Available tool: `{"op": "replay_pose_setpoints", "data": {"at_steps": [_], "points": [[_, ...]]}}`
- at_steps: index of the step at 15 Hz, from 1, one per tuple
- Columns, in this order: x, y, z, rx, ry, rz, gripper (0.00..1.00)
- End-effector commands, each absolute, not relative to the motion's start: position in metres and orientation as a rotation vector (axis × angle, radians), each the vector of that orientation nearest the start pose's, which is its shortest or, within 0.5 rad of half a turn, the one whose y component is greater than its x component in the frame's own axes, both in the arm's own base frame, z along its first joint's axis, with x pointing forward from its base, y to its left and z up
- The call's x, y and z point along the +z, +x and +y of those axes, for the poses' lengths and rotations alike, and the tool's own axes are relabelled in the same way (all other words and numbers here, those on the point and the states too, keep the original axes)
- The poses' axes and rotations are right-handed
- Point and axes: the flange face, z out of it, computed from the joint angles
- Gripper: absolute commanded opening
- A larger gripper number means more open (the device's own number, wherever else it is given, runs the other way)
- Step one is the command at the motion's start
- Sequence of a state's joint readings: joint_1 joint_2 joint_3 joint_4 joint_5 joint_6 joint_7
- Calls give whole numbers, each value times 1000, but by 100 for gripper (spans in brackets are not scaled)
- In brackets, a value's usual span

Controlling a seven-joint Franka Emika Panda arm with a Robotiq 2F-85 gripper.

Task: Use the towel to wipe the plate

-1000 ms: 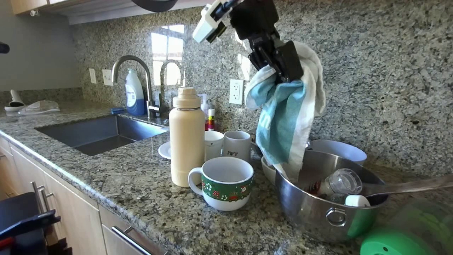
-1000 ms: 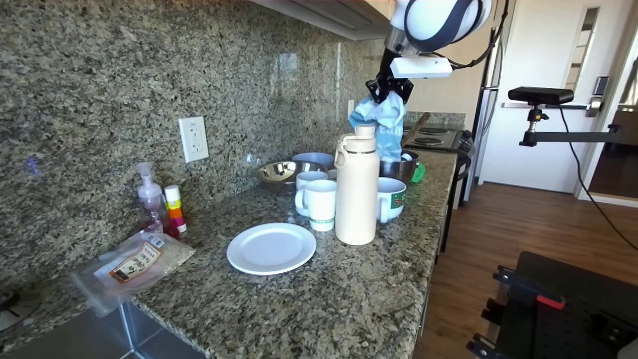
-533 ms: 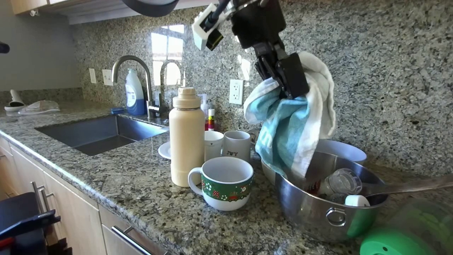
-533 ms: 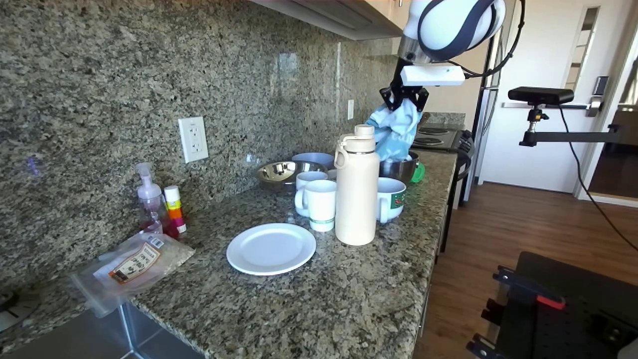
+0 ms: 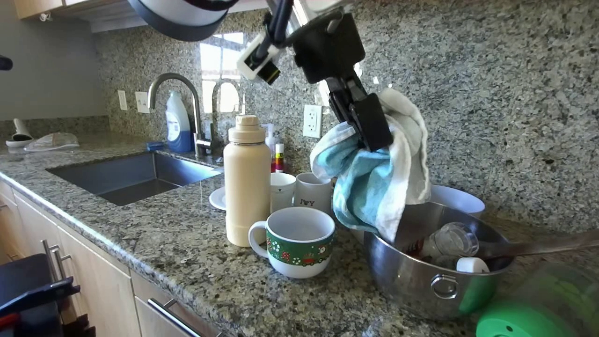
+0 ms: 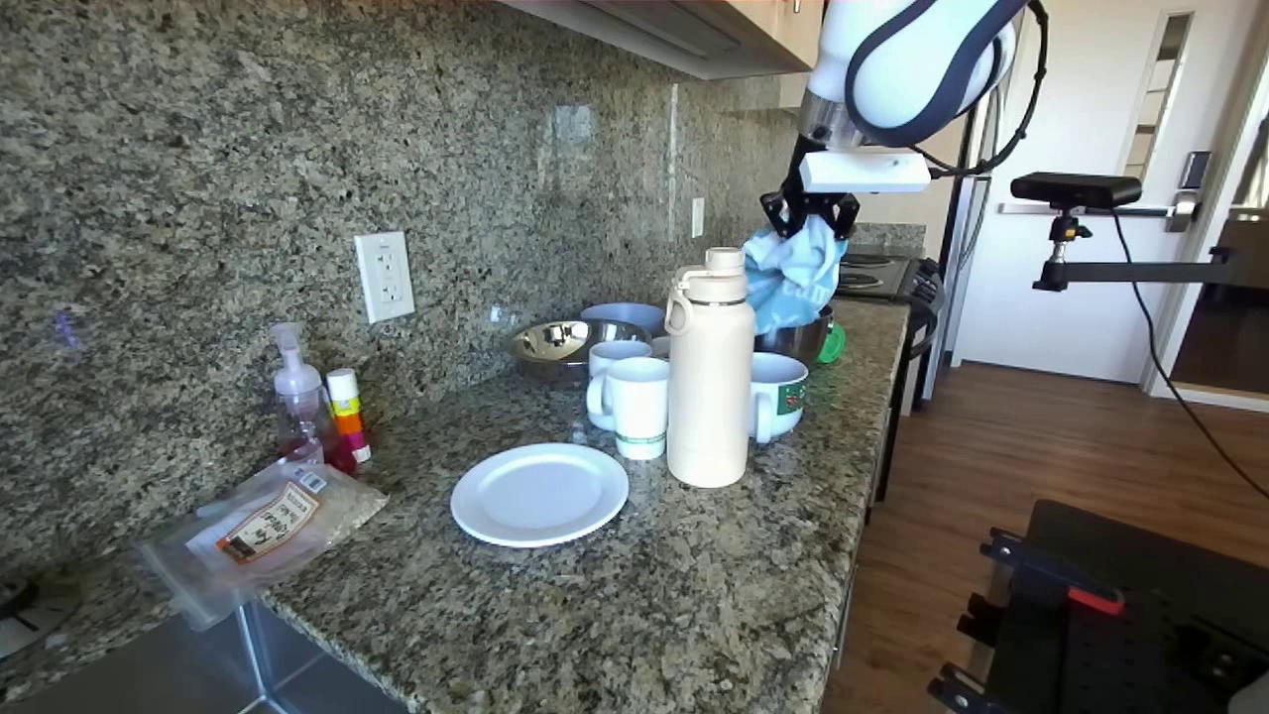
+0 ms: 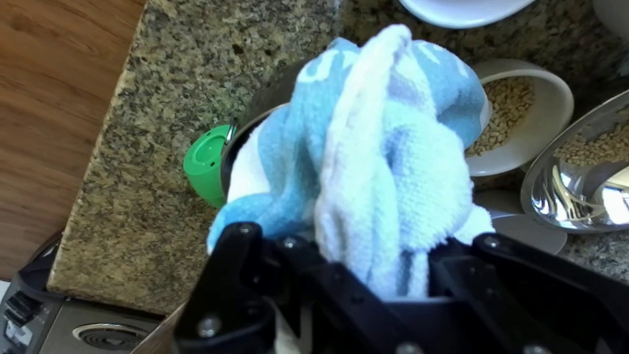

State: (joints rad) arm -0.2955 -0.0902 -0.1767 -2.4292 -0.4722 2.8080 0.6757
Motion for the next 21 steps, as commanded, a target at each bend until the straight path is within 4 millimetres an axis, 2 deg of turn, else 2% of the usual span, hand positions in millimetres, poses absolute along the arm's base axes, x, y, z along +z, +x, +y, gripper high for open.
{"op": "replay_pose_setpoints", "data": {"at_steps": [1,6,10,13,16,18,21], "points": [[390,456,-212,-863,-2978,1210,33],[392,458,-210,-884,-2983,1226,69],[403,460,-207,-927,-3001,1213,99],[423,464,-197,-980,-2994,1147,100],[454,473,-172,-1004,-2988,994,100],[471,480,-142,-965,-2938,834,100],[501,485,-104,-806,-2888,604,100]]}}
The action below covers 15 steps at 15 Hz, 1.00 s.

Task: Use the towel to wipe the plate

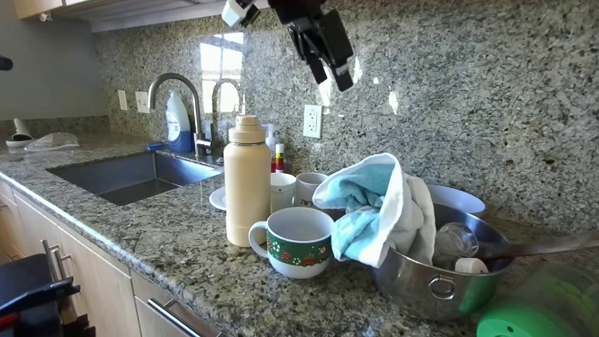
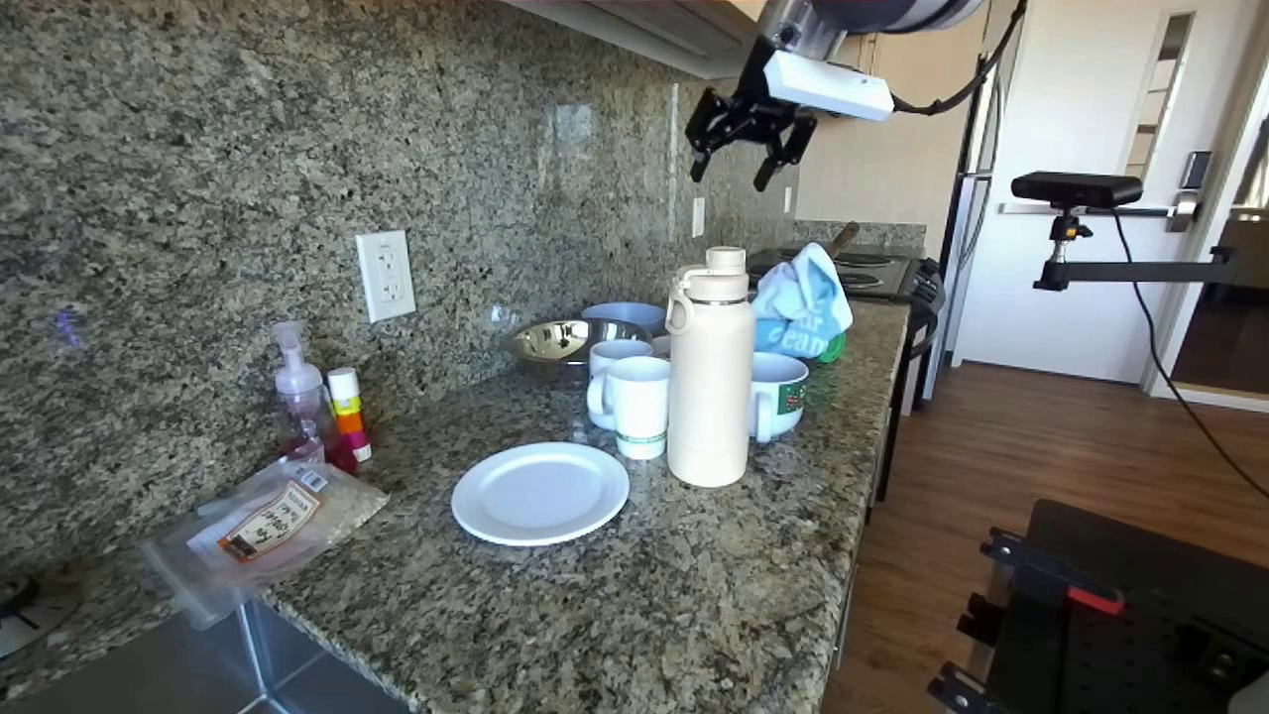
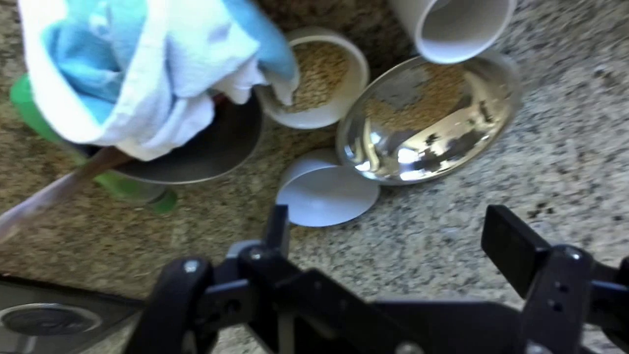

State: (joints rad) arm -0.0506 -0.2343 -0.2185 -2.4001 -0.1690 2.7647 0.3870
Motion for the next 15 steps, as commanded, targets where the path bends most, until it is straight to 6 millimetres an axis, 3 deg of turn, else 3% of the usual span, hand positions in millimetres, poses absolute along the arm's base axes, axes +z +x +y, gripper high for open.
{"op": "replay_pose_setpoints", "data": {"at_steps": [1,4,8,15], "points": [[509,484,-94,-743,-2882,533,100],[529,472,-91,-554,-2913,416,100],[537,447,-114,-346,-2970,338,100],[534,446,-121,-354,-2975,323,100]]}}
